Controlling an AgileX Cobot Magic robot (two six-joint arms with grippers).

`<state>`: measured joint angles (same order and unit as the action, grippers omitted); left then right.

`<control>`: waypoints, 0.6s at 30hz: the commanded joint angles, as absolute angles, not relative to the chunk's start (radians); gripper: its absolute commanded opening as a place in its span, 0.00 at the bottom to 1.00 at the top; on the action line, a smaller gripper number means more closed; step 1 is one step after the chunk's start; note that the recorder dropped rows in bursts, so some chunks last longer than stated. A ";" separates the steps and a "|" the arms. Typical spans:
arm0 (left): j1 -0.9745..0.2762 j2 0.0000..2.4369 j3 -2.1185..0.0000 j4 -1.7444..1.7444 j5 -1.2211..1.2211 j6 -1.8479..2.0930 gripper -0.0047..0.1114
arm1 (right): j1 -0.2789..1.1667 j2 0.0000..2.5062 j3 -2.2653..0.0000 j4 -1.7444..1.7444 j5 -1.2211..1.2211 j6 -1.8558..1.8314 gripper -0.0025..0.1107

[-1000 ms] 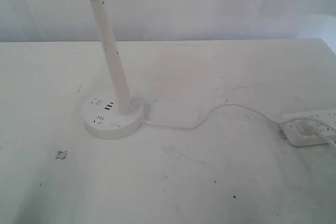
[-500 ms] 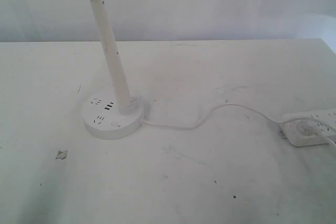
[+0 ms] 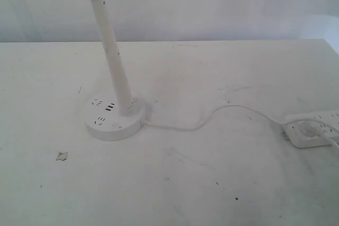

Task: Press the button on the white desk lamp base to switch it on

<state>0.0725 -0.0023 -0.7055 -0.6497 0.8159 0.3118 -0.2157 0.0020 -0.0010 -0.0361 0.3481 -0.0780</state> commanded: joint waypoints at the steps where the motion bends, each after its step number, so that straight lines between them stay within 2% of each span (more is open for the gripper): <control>1: 0.067 0.000 -0.752 -0.723 0.835 0.332 0.04 | -0.220 0.000 0.000 -0.036 0.344 -0.074 0.02; 12: 0.067 0.000 -0.713 -0.771 0.805 0.317 0.04 | -0.220 0.000 0.000 -0.036 0.344 -0.074 0.02; 18: 0.067 0.000 -0.711 -0.805 0.482 0.257 0.04 | -0.220 0.000 0.000 -0.036 0.344 -0.074 0.02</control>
